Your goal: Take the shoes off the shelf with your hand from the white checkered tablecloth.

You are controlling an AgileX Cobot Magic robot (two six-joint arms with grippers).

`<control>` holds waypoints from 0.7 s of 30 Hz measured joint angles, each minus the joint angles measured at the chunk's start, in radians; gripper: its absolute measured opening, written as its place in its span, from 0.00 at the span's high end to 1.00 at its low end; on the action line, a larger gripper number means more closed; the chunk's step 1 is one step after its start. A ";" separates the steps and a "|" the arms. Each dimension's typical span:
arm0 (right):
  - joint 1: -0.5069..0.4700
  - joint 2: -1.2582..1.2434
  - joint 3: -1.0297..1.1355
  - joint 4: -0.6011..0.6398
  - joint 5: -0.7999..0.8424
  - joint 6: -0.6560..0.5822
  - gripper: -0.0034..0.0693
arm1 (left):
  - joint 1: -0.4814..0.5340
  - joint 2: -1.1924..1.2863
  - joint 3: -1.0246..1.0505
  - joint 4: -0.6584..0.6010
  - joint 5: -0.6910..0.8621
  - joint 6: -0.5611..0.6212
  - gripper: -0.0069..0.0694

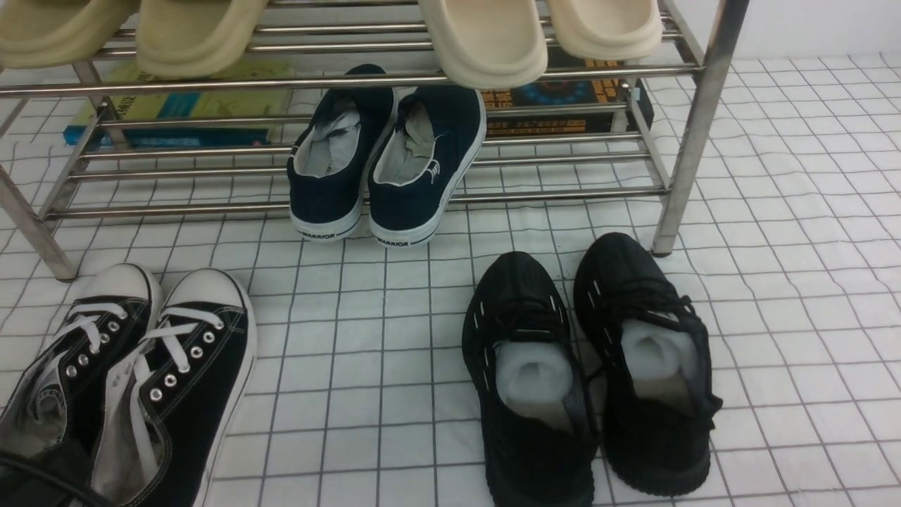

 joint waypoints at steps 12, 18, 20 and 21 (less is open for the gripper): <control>0.000 0.000 0.000 0.000 0.000 0.000 0.62 | 0.000 0.000 0.077 0.199 -0.081 0.003 0.87; 0.000 0.000 0.000 0.000 0.000 0.000 0.62 | 0.000 -0.068 0.180 0.310 -0.103 0.003 0.87; 0.000 0.000 0.000 0.000 0.000 0.000 0.62 | 0.000 -0.102 0.192 0.334 -0.123 0.003 0.86; 0.000 0.000 0.000 0.000 0.000 0.000 0.62 | 0.000 -0.119 0.197 0.350 -0.133 0.003 0.86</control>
